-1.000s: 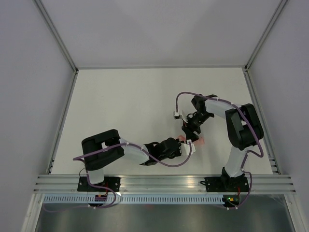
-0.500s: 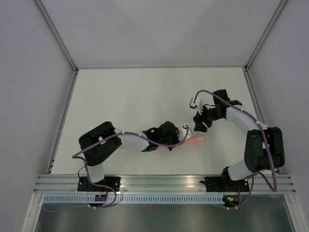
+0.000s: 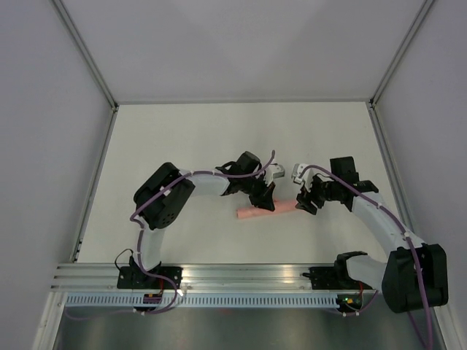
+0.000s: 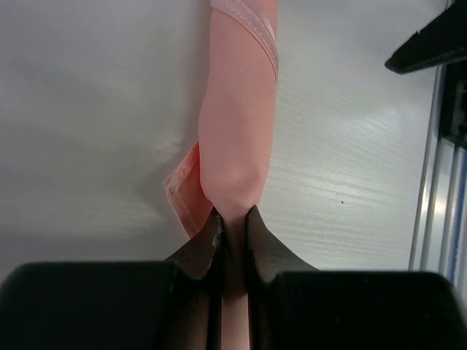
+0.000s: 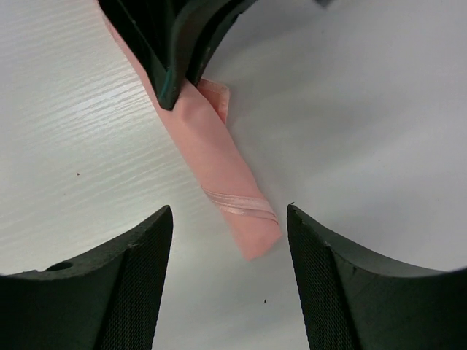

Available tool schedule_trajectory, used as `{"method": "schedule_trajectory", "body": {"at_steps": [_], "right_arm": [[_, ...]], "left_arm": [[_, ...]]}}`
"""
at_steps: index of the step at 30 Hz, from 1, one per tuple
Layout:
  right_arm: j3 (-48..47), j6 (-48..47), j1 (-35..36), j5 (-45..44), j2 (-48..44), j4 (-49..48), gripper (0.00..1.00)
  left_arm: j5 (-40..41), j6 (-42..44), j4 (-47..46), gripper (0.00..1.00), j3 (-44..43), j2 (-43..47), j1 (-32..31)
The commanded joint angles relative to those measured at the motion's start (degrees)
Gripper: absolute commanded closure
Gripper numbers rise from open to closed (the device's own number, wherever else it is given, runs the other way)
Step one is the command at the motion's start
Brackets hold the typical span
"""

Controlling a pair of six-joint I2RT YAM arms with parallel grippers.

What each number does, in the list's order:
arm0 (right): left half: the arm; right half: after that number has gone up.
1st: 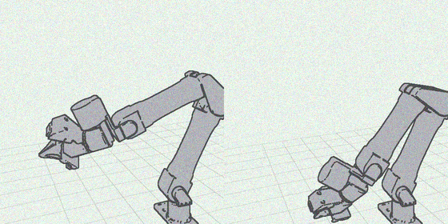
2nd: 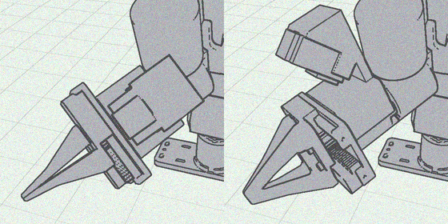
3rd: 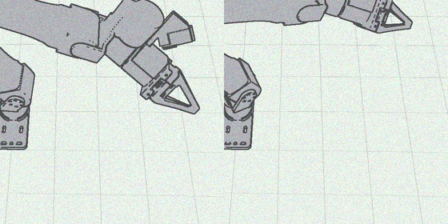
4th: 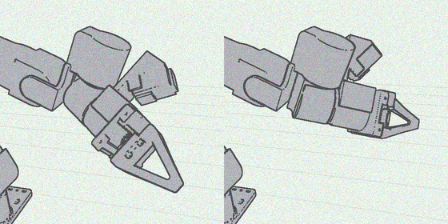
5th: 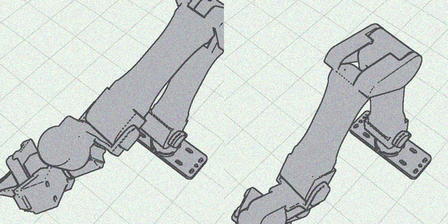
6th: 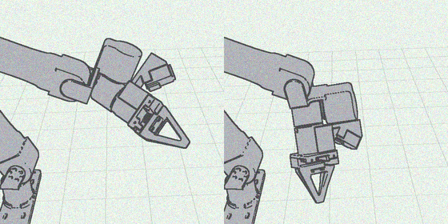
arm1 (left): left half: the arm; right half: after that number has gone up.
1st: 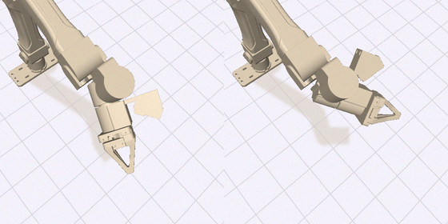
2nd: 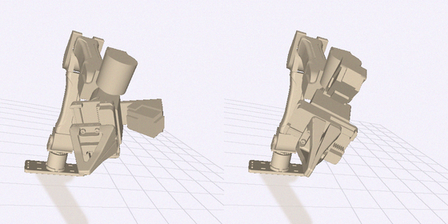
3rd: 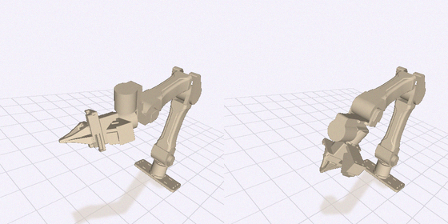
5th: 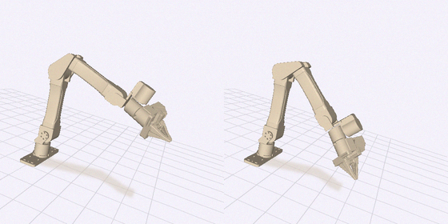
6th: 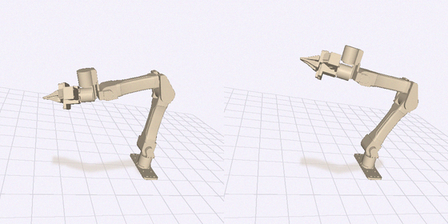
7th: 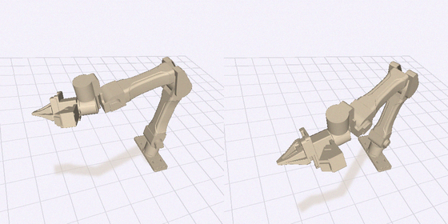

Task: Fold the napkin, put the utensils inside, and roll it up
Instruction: Roll the napkin with the utensil

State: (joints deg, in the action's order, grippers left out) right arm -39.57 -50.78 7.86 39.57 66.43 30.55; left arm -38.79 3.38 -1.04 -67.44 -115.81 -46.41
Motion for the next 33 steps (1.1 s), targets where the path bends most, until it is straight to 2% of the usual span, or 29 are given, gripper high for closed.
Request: {"method": "schedule_trajectory", "body": {"at_steps": [1,8,13,20,27,33], "right_arm": [[2.56,-1.95,2.42,0.25,-3.50,-4.00,0.30],[9.07,1.74,16.02,-11.61,-6.31,-14.80,0.31],[13.90,2.01,23.06,-18.56,-6.67,-22.09,0.31],[16.63,2.09,28.79,-24.01,-3.60,-26.67,0.35],[17.51,2.53,33.18,-27.53,0.62,-29.93,0.38],[17.34,2.45,35.38,-30.17,5.63,-32.92,0.48]], "left_arm": [[-3.74,-2.50,14.29,0.98,-0.23,-7.22,1.06],[-7.44,-2.85,20.63,0.98,-6.65,-12.50,2.82],[-9.03,-2.76,23.18,0.98,-9.28,-14.00,3.78],[-9.20,-4.08,27.57,0.98,-12.71,-16.64,4.31],[-9.55,-3.99,27.93,0.98,-13.07,-17.52,4.31],[-11.05,-3.64,28.28,0.98,-13.42,-17.43,4.49]]}}
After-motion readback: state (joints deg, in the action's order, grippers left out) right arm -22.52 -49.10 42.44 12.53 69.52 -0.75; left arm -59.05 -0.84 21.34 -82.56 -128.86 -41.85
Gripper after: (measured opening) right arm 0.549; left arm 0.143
